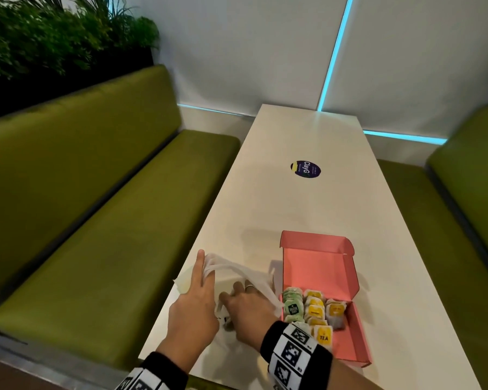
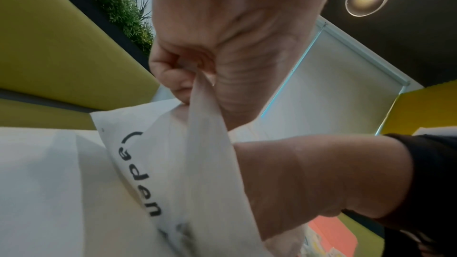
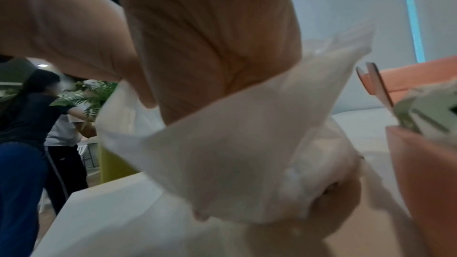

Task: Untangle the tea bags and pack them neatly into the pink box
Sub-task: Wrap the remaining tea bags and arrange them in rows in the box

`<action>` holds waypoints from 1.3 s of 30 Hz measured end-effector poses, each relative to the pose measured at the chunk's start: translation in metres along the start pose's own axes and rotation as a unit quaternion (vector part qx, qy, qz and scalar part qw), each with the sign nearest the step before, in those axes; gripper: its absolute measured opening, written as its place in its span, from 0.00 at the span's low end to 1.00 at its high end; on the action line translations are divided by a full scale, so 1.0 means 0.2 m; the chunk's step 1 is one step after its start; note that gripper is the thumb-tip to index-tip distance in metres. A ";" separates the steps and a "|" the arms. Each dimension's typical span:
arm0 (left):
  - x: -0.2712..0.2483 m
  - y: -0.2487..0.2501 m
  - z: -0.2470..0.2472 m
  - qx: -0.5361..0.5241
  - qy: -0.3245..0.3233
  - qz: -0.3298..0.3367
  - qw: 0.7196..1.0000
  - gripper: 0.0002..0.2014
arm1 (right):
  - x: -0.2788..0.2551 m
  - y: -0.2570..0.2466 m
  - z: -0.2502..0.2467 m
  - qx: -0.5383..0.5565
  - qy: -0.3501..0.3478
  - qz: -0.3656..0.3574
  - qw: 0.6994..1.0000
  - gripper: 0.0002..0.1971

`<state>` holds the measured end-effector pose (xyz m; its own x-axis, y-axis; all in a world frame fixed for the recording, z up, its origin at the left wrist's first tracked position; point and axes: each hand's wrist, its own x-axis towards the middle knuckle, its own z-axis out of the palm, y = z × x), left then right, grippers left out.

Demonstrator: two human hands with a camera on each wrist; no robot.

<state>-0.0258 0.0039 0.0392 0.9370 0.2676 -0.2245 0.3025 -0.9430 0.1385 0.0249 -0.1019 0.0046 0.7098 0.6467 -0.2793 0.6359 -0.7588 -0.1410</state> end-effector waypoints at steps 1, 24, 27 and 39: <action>0.00 0.01 0.00 0.001 -0.002 0.001 1.000 0.36 | 0.00 0.01 0.01 0.004 0.002 0.001 1.000 0.21; 0.06 0.02 0.05 -0.098 -0.023 0.012 0.995 0.36 | 0.01 0.05 0.02 0.205 0.184 -0.020 0.961 0.10; 0.07 0.00 0.07 -0.122 -0.019 0.008 0.992 0.37 | -0.01 0.06 0.01 0.283 0.203 -0.033 0.937 0.14; 0.04 -0.03 0.08 -0.103 -0.039 0.041 0.993 0.34 | -0.24 0.22 -0.30 0.678 0.210 0.040 0.704 0.17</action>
<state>-0.0224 0.0093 0.0209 0.9464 0.1673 -0.2765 0.2619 -0.8982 0.3530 0.0365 -0.1620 0.0688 0.9348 0.3477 -0.0727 -0.0823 0.0129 -0.9965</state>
